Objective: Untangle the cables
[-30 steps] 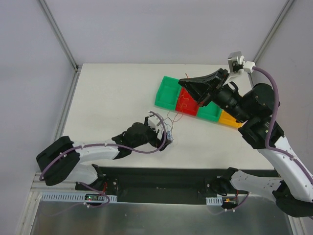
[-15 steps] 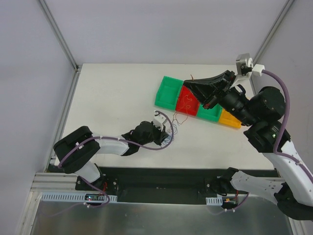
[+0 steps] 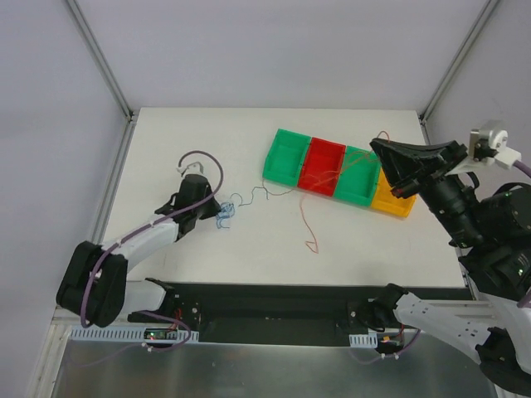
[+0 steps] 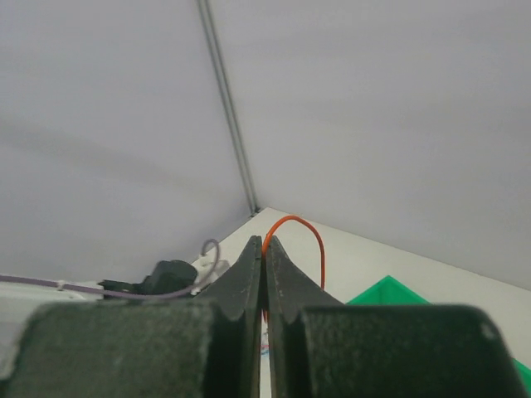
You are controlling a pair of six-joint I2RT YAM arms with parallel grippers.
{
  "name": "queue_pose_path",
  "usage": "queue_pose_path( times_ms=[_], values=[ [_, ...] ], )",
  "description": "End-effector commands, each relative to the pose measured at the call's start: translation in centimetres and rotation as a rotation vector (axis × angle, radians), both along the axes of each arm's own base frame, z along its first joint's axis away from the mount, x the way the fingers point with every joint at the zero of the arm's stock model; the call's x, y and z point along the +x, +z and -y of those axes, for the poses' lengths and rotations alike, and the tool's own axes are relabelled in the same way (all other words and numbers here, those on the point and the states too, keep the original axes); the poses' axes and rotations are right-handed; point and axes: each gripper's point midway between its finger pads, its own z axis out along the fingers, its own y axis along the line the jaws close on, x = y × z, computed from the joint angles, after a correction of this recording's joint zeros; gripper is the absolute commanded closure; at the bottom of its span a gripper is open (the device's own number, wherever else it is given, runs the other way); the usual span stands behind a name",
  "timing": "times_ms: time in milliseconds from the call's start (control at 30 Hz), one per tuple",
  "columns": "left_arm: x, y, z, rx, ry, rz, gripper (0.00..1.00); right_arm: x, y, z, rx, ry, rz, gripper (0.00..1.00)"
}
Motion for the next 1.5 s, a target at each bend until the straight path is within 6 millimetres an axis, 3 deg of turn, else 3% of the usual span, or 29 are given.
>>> queue_pose_path(
  times_ms=[0, 167, 367, 567, 700, 867, 967, 1067, 1333, 1467],
  values=[
    [-1.6, 1.5, -5.9, 0.038, 0.225, -0.045, 1.0, 0.8, -0.9, 2.8, -0.025, -0.145, 0.013, 0.99],
    [-1.0, 3.2, -8.8, 0.069, 0.279, -0.02, 1.0, 1.7, -2.8, 2.9, -0.054, -0.184, -0.02, 1.0],
    [-1.1, 2.8, -7.6, -0.009, 0.244, -0.069, 1.0, 2.1, -4.2, 1.3, -0.076, -0.136, -0.058, 0.99],
    [-1.7, 2.7, -4.2, -0.136, 0.116, -0.147, 0.51, 2.5, -7.6, -0.9, -0.119, -0.062, -0.125, 0.99],
    [-2.4, 3.3, -1.7, -0.213, -0.037, -0.175, 0.31, 2.9, -10.0, -1.6, -0.138, -0.05, -0.168, 0.99],
    [-3.4, 5.4, 2.5, -0.167, -0.299, -0.096, 0.28, 3.7, -13.2, -1.7, -0.15, -0.081, -0.212, 1.0],
    [-4.0, 6.7, 4.0, -0.032, -0.373, 0.012, 0.29, 3.8, -13.8, -1.4, -0.148, -0.094, -0.217, 0.99],
    [-4.4, 6.7, 5.3, 0.09, -0.455, 0.063, 0.28, 3.6, -13.7, -0.9, -0.146, -0.104, -0.207, 0.99],
    [-5.9, 2.4, 8.4, 0.261, -0.602, -0.074, 0.27, 2.8, -14.0, 0.4, -0.129, -0.126, -0.198, 1.0],
    [-4.6, 0.8, 8.6, 0.36, -0.585, -0.096, 0.3, 2.6, -14.0, 0.6, -0.122, -0.125, -0.198, 0.99]
  ],
)
